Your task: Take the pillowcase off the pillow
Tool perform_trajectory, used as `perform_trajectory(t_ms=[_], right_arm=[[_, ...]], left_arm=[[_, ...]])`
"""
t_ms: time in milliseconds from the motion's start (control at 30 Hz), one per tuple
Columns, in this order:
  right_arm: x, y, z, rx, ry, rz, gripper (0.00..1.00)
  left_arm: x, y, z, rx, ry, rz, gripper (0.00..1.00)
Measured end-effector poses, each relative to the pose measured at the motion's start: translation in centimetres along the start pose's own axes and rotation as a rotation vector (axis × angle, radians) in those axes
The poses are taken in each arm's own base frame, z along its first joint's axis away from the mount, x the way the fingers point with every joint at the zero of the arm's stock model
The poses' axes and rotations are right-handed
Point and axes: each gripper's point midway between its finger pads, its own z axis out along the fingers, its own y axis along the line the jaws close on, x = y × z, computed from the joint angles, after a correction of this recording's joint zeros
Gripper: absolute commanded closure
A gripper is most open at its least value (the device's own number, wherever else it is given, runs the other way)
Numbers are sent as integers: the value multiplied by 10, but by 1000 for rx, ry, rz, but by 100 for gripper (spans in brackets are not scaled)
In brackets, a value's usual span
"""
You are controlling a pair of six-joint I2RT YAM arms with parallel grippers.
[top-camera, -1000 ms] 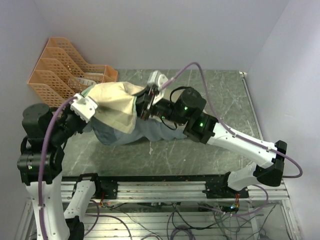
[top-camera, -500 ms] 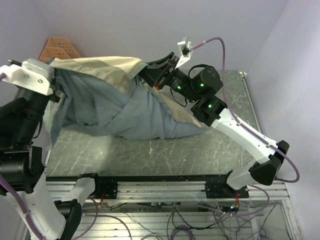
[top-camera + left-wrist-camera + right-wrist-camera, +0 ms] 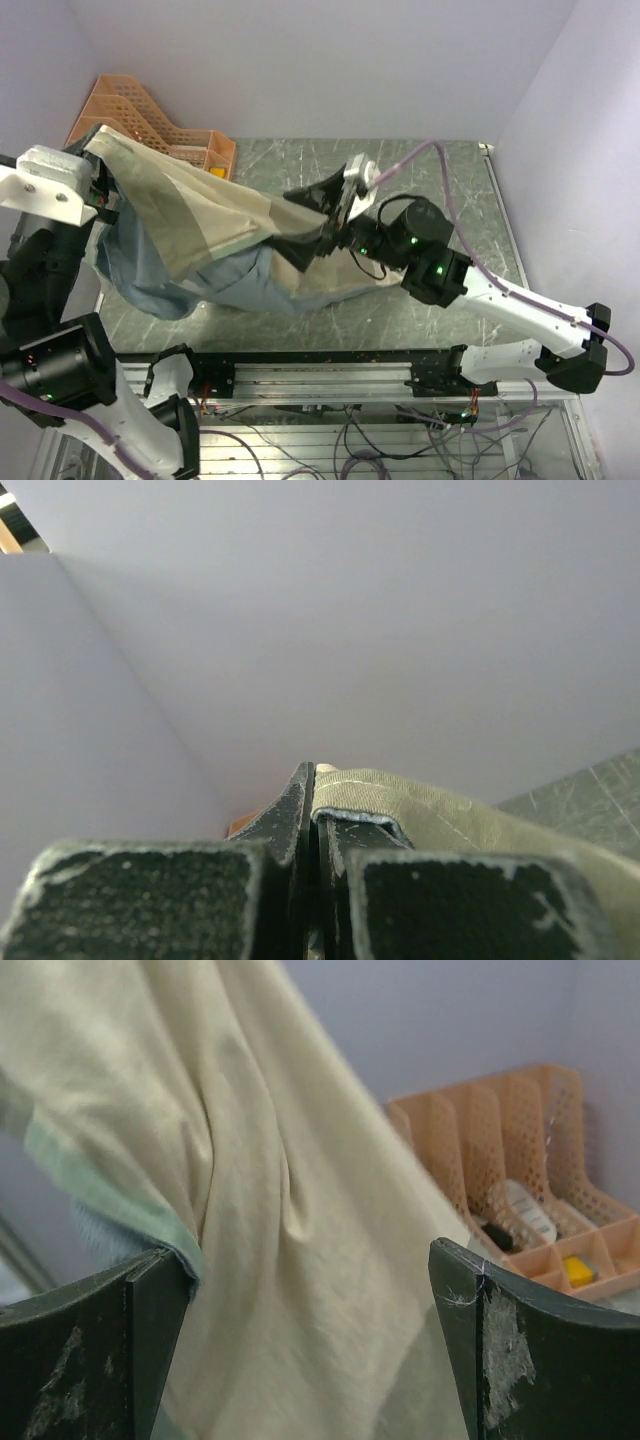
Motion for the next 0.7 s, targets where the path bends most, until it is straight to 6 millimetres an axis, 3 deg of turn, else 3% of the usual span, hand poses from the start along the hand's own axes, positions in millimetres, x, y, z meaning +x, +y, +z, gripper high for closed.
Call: perform_trajectory(t_ms=[67, 200, 333, 500, 700], right_arm=[[21, 19, -11, -54, 40, -30, 0], [50, 18, -35, -67, 97, -77, 0], [62, 37, -57, -111, 114, -111, 0], [71, 71, -81, -178, 107, -139, 0], [111, 98, -78, -179, 172, -266, 0]], left_arm=[[-10, -7, -4, 12, -24, 5, 93], [-27, -22, -10, 43, -64, 36, 93], [-37, -31, -11, 66, -83, 65, 93], [-30, -28, -5, 60, -53, 51, 93], [-11, -22, 3, 50, -9, 25, 93]])
